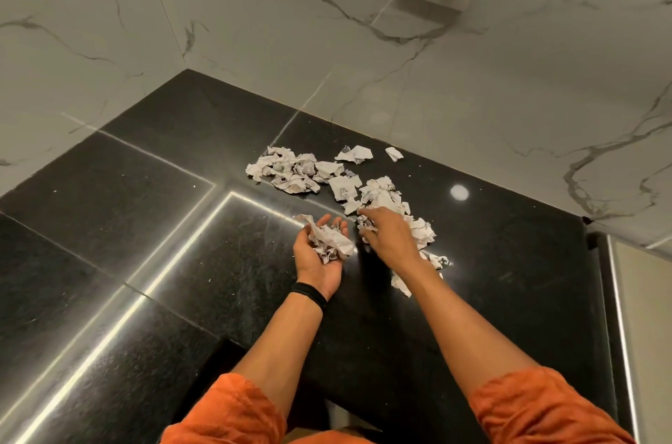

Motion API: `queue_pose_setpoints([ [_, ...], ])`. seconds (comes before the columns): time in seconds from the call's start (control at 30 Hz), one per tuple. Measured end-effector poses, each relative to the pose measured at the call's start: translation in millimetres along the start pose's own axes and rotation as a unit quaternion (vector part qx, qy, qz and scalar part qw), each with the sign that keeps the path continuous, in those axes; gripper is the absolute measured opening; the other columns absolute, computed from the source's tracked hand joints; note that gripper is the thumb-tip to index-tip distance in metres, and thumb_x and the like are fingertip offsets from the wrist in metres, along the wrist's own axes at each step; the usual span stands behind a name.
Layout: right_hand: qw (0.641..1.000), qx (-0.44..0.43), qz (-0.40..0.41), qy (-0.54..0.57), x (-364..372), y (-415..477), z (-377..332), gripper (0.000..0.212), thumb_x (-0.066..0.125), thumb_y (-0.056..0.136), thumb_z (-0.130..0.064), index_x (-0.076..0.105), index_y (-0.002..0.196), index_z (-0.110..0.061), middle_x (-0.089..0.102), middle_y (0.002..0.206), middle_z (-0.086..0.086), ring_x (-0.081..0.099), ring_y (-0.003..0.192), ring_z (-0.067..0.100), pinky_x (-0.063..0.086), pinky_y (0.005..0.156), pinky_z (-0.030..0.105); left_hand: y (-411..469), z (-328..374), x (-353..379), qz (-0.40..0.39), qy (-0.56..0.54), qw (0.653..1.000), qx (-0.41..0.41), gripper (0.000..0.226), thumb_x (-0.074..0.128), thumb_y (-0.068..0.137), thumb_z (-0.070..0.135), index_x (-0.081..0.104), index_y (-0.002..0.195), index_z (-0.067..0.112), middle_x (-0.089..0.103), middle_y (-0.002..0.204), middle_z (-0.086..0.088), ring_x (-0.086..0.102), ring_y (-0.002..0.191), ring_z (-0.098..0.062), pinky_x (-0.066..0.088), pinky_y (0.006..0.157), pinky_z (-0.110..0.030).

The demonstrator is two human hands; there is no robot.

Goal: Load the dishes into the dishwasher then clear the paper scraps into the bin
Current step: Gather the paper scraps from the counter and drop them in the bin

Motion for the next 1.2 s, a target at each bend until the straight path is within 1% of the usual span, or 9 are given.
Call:
queue_pose_setpoints([
  [0.13, 0.996, -0.063, -0.018, -0.067, 18.8, -5.0, -7.1, 0.031, 0.059, 0.094, -0.009, 0.069, 0.121, -0.018, 0.062, 0.111, 0.006, 0.058, 0.103, 0.028, 0.039, 0.077, 0.032, 3.3, 0.8, -0.8, 0.004, 0.004, 1.0, 0.003, 0.05, 0.045, 0.103, 0.033, 0.054, 0.138, -0.002, 0.054, 0.139, -0.027, 0.062, 0.108, -0.033, 0.052, 0.097, -0.041],
  [0.23, 0.997, -0.056, 0.014, -0.054, 18.0, -17.5, -1.8, 0.025, 0.058, 0.093, -0.006, 0.074, 0.111, -0.014, 0.068, 0.106, 0.006, 0.061, 0.099, 0.025, 0.046, 0.079, 0.034, 9.4, 1.4, -2.7, 0.011, 0.023, 1.0, 0.013, 0.05, 0.046, 0.103, 0.035, 0.056, 0.135, -0.002, 0.055, 0.14, -0.025, 0.061, 0.117, -0.034, 0.05, 0.102, -0.042],
  [0.4, 0.961, 0.105, 0.134, 0.216, -5.9, -39.1, 16.0, 0.013, 0.072, 0.089, -0.015, 0.078, 0.098, -0.022, 0.073, 0.092, -0.012, 0.062, 0.081, 0.001, 0.046, 0.077, 0.024, 13.3, -3.6, -0.1, 0.02, 0.055, 0.998, 0.017, 0.04, 0.048, 0.102, 0.036, 0.061, 0.12, 0.002, 0.056, 0.127, -0.02, 0.06, 0.11, -0.031, 0.05, 0.101, -0.04],
  [0.57, 0.909, 0.061, 0.127, 0.392, -26.2, -52.1, -11.1, 0.012, 0.077, 0.087, -0.012, 0.079, 0.097, -0.018, 0.075, 0.097, -0.014, 0.068, 0.091, 0.004, 0.053, 0.08, 0.019, 13.7, -16.2, 9.8, 0.005, 0.082, 0.997, 0.004, 0.031, 0.049, 0.101, 0.034, 0.062, 0.11, 0.007, 0.06, 0.115, -0.018, 0.062, 0.1, -0.029, 0.047, 0.105, -0.042],
  [0.67, 0.928, 0.014, 0.049, 0.37, -21.5, -53.7, -31.6, 0.023, 0.079, 0.084, -0.013, 0.078, 0.102, -0.027, 0.075, 0.103, -0.015, 0.067, 0.103, 0.0, 0.05, 0.095, 0.018, 8.6, -24.4, 15.6, -0.018, 0.089, 0.996, -0.015, 0.032, 0.047, 0.101, 0.036, 0.064, 0.108, 0.01, 0.064, 0.099, -0.013, 0.064, 0.091, -0.027, 0.048, 0.099, -0.042],
  [0.77, 0.959, 0.011, 0.011, 0.281, -22.8, -54.5, -36.3, 0.034, 0.083, 0.082, -0.022, 0.075, 0.113, -0.031, 0.074, 0.103, -0.018, 0.062, 0.102, -0.011, 0.041, 0.091, 0.007, 7.7, -28.1, 14.4, -0.029, 0.08, 0.996, -0.037, 0.037, 0.047, 0.101, 0.038, 0.066, 0.115, 0.01, 0.067, 0.108, -0.014, 0.065, 0.101, -0.028, 0.051, 0.1, -0.042],
  [0.9, 0.962, 0.012, 0.023, 0.271, -35.4, -55.1, -29.7, 0.038, 0.085, 0.078, -0.026, 0.074, 0.114, -0.032, 0.074, 0.099, -0.014, 0.067, 0.094, 0.0, 0.052, 0.088, 0.024, 7.1, -30.2, 15.9, -0.034, 0.048, 0.997, -0.042, 0.035, 0.045, 0.101, 0.036, 0.066, 0.11, 0.009, 0.068, 0.095, -0.012, 0.069, 0.079, -0.024, 0.059, 0.078, -0.04],
  [1.07, 0.938, 0.008, 0.091, 0.333, -42.7, -54.4, -38.0, 0.019, 0.082, 0.082, -0.016, 0.076, 0.098, -0.024, 0.075, 0.092, -0.013, 0.07, 0.087, 0.006, 0.058, 0.084, 0.03, 6.4, -39.4, 11.7, -0.052, 0.042, 0.997, -0.049, 0.04, 0.053, 0.09, 0.03, 0.067, 0.118, 0.005, 0.068, 0.108, -0.015, 0.066, 0.105, -0.029, 0.044, 0.11, -0.04],
  [1.2, 0.932, 0.005, 0.1, 0.348, -32.4, -55.3, -49.1, 0.014, 0.078, 0.087, -0.018, 0.078, 0.101, -0.02, 0.076, 0.093, -0.01, 0.071, 0.092, 0.006, 0.058, 0.089, 0.034, 1.3, -47.1, 10.3, -0.06, 0.042, 0.995, -0.067, 0.036, 0.047, 0.098, 0.03, 0.07, 0.11, 0.005, 0.071, 0.104, -0.015, 0.064, 0.114, -0.03, 0.043, 0.111, -0.038],
])
Point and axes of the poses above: each hand's wrist, its own y-axis towards the middle knuckle, its own x-axis out of the palm, z = x × y, the point moved 3 cm from there along y, towards the middle knuckle
